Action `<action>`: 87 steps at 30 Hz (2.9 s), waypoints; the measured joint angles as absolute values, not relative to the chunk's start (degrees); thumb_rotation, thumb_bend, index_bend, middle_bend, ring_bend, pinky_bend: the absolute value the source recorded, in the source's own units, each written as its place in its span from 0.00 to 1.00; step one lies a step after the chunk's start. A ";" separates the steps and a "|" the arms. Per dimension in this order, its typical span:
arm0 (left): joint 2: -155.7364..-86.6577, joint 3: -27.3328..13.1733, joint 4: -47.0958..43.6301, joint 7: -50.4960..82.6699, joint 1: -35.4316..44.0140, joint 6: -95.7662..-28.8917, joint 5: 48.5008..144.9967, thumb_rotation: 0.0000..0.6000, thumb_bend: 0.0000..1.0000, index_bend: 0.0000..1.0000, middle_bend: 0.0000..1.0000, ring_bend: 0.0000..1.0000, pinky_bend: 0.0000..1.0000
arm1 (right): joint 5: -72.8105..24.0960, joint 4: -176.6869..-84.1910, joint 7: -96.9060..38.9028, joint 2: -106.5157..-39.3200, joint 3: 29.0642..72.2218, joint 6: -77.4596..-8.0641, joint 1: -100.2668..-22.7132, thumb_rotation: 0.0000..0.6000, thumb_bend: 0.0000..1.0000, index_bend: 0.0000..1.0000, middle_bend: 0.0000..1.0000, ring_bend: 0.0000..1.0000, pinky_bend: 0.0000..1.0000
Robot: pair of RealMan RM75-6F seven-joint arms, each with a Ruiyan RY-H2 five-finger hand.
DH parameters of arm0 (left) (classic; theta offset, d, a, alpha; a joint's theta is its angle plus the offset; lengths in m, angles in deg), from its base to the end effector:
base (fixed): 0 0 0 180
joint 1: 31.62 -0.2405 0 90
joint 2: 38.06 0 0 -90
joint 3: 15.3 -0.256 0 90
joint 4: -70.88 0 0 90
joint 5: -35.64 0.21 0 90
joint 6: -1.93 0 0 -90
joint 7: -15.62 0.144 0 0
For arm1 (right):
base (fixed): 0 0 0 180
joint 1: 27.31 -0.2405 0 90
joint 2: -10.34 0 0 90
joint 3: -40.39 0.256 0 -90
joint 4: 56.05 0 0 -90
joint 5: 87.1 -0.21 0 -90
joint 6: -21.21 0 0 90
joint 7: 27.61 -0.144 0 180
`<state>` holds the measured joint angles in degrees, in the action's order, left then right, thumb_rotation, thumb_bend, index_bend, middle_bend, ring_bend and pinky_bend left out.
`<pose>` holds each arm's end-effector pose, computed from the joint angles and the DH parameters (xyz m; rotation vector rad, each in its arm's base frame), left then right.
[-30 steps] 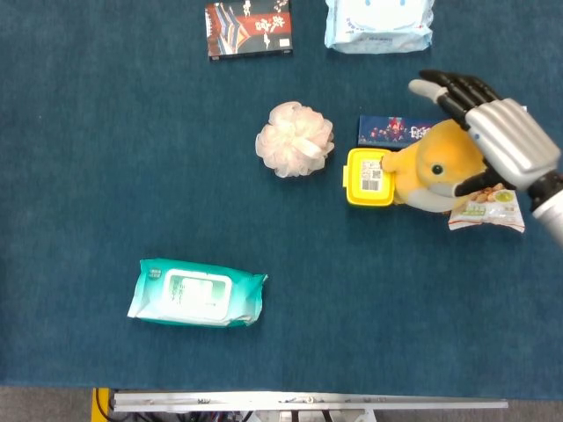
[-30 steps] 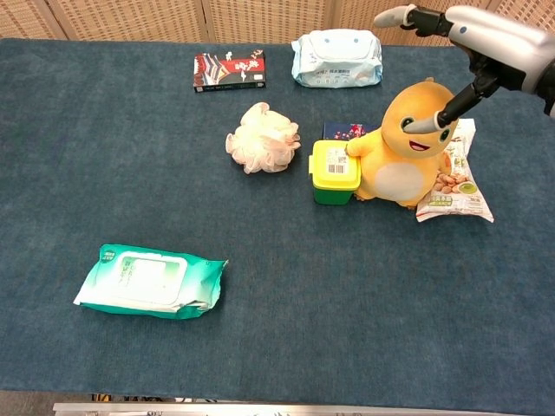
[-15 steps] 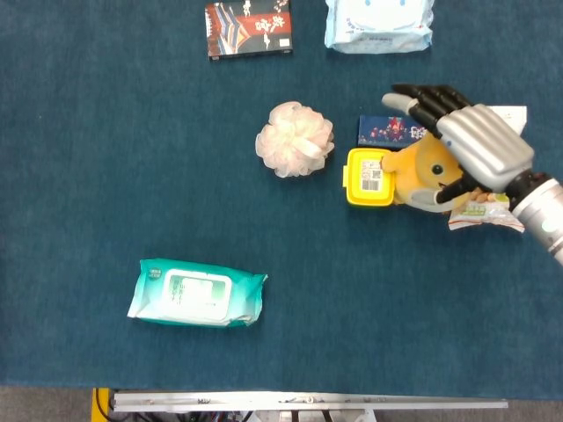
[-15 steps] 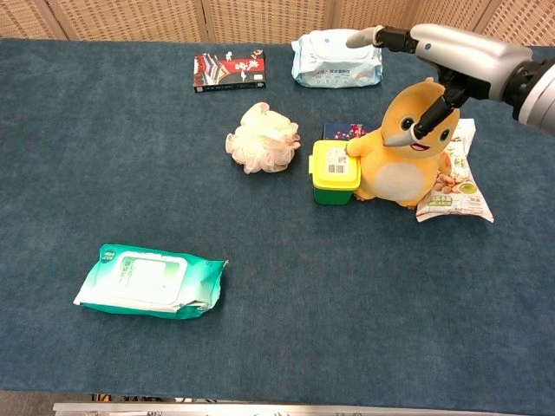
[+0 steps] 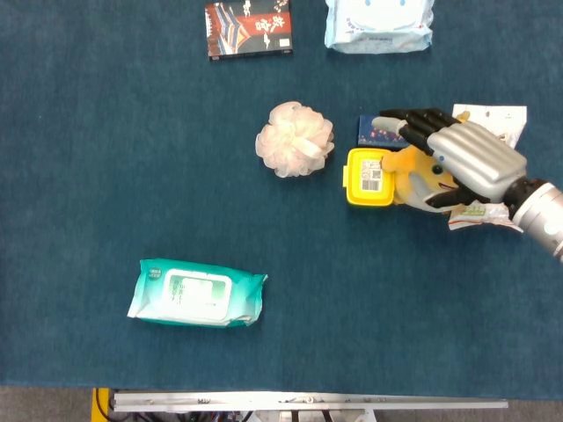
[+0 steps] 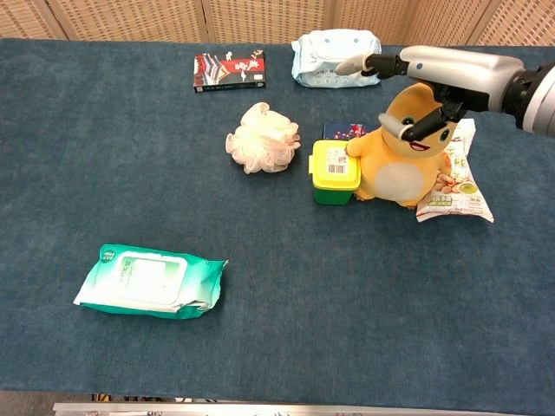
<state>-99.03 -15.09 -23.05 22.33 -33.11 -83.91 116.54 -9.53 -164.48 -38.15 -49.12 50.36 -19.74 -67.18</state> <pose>-0.3413 0.1338 0.1752 -1.3137 -0.9190 -0.6443 -0.1353 -0.3009 0.0809 2.0528 -1.3064 0.9942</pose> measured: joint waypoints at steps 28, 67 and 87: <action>-99.08 -15.15 -22.99 22.31 -33.44 -83.89 116.55 1.00 0.00 0.14 0.07 0.13 0.05 | -13.33 -164.29 -18.74 -52.05 45.61 -27.78 -65.04 0.83 0.90 0.08 0.06 0.00 0.02; -98.93 -15.04 -22.94 22.10 -33.70 -83.90 116.41 1.00 0.00 0.14 0.07 0.13 0.05 | -13.93 -163.53 -11.68 -53.91 42.95 -31.51 -63.07 0.83 0.90 0.08 0.06 0.00 0.02; -98.95 -15.05 -23.15 22.34 -33.67 -83.80 116.46 1.00 0.00 0.14 0.07 0.13 0.05 | -13.23 -164.42 -11.83 -53.22 43.02 -32.88 -62.30 0.83 0.91 0.08 0.06 0.00 0.02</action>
<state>-98.95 -15.05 -23.15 22.34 -33.67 -83.80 116.46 -13.23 -164.42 -11.83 -53.22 43.02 -32.88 -62.30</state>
